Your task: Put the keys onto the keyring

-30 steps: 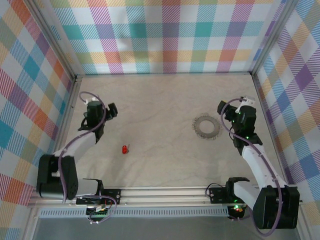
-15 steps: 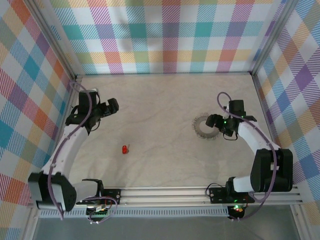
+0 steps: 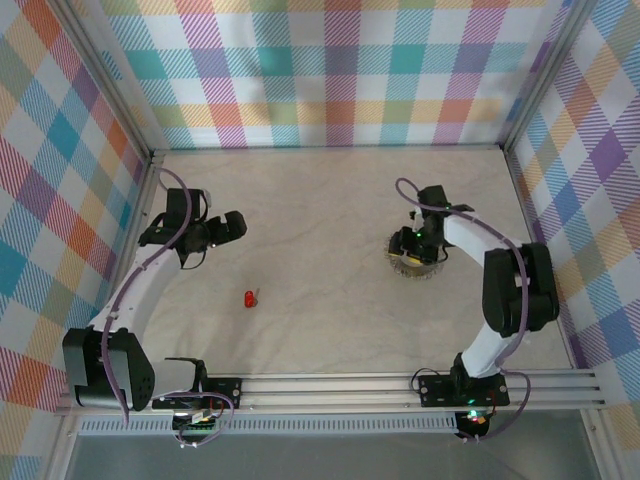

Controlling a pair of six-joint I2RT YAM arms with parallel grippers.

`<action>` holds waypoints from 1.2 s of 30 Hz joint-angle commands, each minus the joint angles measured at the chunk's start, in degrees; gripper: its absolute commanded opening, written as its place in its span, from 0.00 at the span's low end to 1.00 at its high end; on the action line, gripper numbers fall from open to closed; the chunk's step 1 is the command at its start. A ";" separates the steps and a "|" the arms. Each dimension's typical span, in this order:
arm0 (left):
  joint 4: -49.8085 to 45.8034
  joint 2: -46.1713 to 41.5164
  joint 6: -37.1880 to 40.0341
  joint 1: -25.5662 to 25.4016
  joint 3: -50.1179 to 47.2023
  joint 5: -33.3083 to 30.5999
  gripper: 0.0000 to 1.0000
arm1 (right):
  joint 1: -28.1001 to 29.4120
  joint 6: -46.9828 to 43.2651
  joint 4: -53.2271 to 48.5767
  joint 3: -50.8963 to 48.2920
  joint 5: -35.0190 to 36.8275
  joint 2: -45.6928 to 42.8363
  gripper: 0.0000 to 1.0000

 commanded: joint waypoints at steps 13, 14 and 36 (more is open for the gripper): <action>-0.56 -1.78 -1.62 0.40 -1.02 -0.80 1.00 | 8.05 -3.35 3.57 6.99 -10.94 12.16 0.63; -0.60 -1.80 -1.36 0.41 -0.98 -1.10 1.00 | 9.76 -4.18 3.65 7.70 -12.09 12.80 0.63; -0.25 -3.26 -2.34 -0.94 -2.17 -0.74 1.00 | 33.63 -13.34 7.74 5.16 -5.24 3.13 0.62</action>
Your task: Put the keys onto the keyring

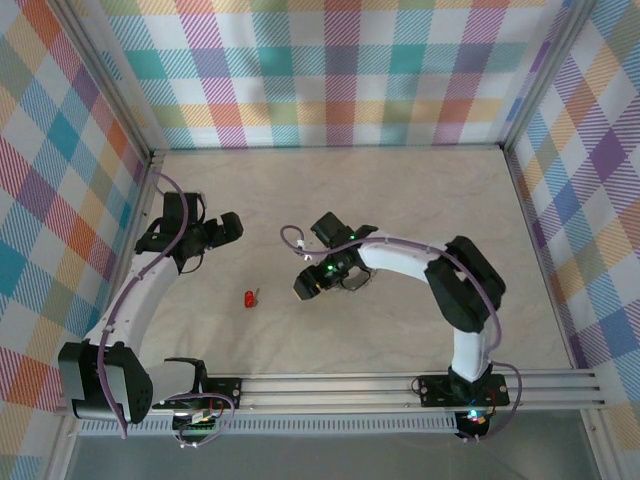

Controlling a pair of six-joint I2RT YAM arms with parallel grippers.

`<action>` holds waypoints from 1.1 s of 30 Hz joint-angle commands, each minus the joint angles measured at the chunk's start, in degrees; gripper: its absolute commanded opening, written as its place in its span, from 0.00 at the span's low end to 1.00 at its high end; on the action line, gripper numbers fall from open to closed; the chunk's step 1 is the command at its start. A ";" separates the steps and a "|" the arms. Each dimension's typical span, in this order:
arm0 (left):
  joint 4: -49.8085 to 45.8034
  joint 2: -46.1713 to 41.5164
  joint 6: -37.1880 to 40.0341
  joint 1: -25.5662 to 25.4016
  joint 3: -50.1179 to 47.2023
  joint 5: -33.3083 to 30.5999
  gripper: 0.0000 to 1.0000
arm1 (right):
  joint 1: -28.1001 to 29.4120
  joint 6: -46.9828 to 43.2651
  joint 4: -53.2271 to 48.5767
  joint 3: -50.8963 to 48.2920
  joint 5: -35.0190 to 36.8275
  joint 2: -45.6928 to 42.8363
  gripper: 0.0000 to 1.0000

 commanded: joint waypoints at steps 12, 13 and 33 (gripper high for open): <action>-0.54 0.10 -1.27 -0.59 -0.39 0.78 1.00 | 2.65 40.03 -3.05 -4.24 30.48 -4.76 0.21; -0.56 -0.16 -1.41 -0.59 -0.71 0.50 1.00 | 2.59 41.24 -4.22 -4.01 30.49 -4.61 0.21; -0.05 1.21 -4.26 -0.94 -0.04 2.40 1.00 | 5.26 42.60 -11.89 2.57 34.74 3.16 0.42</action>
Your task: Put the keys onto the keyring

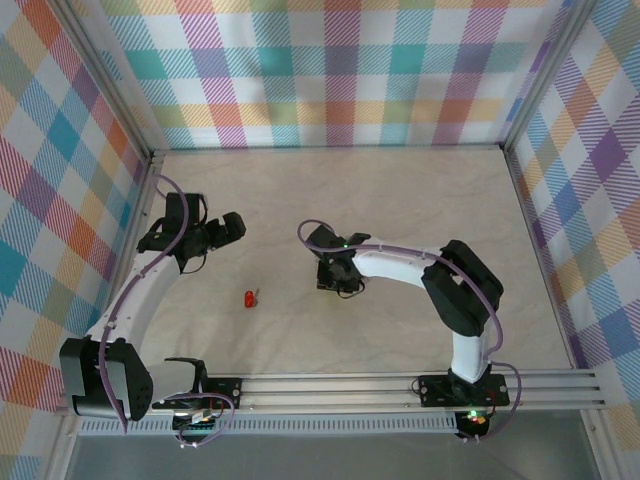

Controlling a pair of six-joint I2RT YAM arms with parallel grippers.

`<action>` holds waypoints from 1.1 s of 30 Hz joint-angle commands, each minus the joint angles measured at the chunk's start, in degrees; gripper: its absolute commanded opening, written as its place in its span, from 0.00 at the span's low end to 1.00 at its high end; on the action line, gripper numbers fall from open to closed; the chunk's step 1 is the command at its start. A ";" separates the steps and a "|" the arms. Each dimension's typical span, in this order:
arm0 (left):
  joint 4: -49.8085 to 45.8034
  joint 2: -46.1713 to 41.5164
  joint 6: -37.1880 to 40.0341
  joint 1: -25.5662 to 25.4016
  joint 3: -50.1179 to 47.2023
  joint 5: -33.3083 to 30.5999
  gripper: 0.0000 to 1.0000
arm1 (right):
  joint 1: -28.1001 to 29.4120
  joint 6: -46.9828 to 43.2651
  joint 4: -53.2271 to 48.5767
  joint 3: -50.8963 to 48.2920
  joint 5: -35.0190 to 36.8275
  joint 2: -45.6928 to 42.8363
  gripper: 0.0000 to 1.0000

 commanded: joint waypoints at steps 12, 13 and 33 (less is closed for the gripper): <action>-1.12 0.91 -0.67 -0.50 0.76 0.02 1.00 | -1.18 -0.84 -10.94 -8.64 16.68 -8.29 0.48; -1.04 1.04 -0.54 -0.59 1.00 0.29 1.00 | -1.29 -2.92 -10.14 -8.96 16.61 -8.81 0.48; -1.58 -0.28 -0.26 -0.55 0.17 -2.52 1.00 | 3.75 -17.16 -13.62 4.17 24.91 4.31 0.82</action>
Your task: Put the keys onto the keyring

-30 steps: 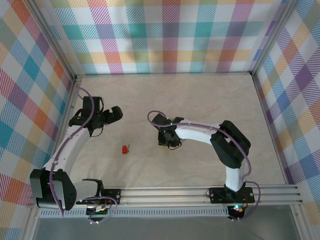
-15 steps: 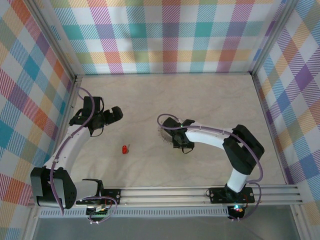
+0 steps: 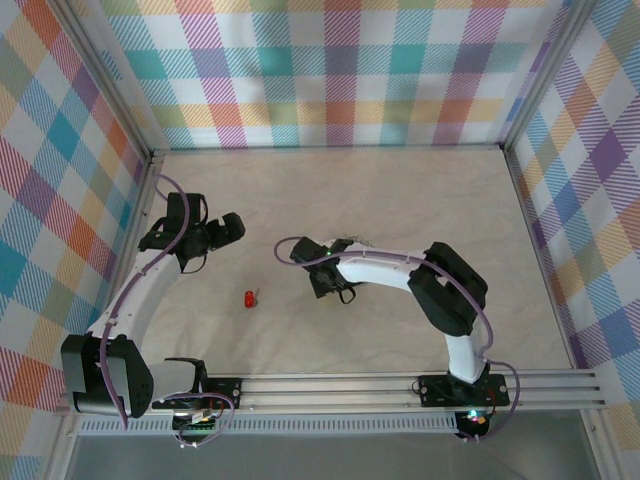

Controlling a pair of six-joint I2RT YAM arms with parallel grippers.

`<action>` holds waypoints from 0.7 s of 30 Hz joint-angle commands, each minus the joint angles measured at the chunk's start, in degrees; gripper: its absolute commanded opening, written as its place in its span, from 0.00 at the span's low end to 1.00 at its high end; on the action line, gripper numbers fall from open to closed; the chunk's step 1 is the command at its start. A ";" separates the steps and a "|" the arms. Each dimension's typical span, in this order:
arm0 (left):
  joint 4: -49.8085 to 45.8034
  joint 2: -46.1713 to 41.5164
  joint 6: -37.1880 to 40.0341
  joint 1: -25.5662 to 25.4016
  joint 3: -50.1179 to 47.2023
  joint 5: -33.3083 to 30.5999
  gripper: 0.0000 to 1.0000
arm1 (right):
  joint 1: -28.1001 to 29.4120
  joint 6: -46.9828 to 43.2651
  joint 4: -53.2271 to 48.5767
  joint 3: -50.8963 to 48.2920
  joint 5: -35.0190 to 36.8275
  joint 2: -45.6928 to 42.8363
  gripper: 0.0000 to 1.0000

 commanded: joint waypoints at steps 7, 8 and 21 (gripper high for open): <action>-1.43 -0.97 0.92 -0.50 0.48 -1.71 1.00 | -1.42 5.51 -5.31 -5.42 8.67 -4.40 0.81; -1.56 -0.66 1.24 -0.50 0.99 -1.62 1.00 | -1.82 5.73 -5.33 -5.91 9.26 -4.46 0.81; -2.58 -1.60 2.14 -0.43 1.08 -3.53 1.00 | -7.03 2.20 2.72 -13.01 3.20 -14.19 0.81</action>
